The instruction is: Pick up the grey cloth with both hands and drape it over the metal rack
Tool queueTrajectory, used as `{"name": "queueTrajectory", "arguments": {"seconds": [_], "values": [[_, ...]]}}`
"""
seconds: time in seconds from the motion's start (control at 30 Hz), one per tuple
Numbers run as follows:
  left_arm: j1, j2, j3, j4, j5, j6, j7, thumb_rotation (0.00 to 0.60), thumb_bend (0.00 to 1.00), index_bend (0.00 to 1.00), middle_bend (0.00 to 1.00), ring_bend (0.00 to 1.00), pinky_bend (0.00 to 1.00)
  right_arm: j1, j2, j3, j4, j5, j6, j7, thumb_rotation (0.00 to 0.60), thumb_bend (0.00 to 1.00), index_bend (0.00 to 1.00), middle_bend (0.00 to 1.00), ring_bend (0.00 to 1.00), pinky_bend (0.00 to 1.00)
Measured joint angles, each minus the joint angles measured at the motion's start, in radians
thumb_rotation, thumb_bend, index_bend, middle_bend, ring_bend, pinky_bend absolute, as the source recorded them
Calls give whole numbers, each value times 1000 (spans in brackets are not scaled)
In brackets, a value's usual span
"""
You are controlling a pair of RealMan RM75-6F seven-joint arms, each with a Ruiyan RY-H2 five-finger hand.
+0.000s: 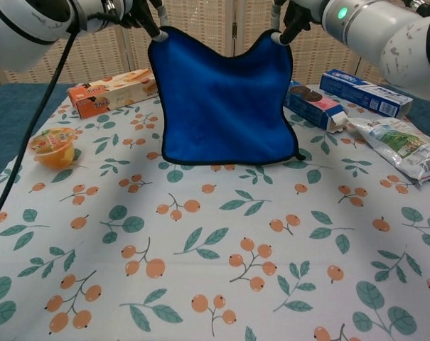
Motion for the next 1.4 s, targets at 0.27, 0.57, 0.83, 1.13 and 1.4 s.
{"name": "queueTrajectory", "arguments": {"seconds": [0.27, 0.57, 0.83, 1.13, 1.4], "values": [[-1, -5, -10, 15, -14, -9, 22, 600, 393, 531, 1000, 947, 1000, 27, -25, 13, 46, 56, -13, -47, 600, 468, 638, 834, 775, 877], [-10, -11, -28, 30, -7, 11, 25, 600, 393, 531, 1000, 945, 1000, 55, -48, 34, 105, 80, -16, -44, 600, 463, 638, 834, 775, 877], [-18, -27, -36, 61, -10, 4, 42, 600, 392, 523, 1000, 935, 1000, 75, -66, 42, 154, 97, -36, -44, 600, 456, 636, 830, 775, 877], [-33, -54, -42, 112, -56, -19, 106, 600, 354, 370, 890, 798, 1000, 100, -93, 50, 229, 140, -74, -86, 600, 300, 377, 809, 774, 877], [-38, -51, -48, 106, -149, -48, 201, 600, 236, 122, 355, 330, 765, 111, -112, 58, 269, 185, -89, -143, 600, 83, 115, 795, 767, 877]]}}
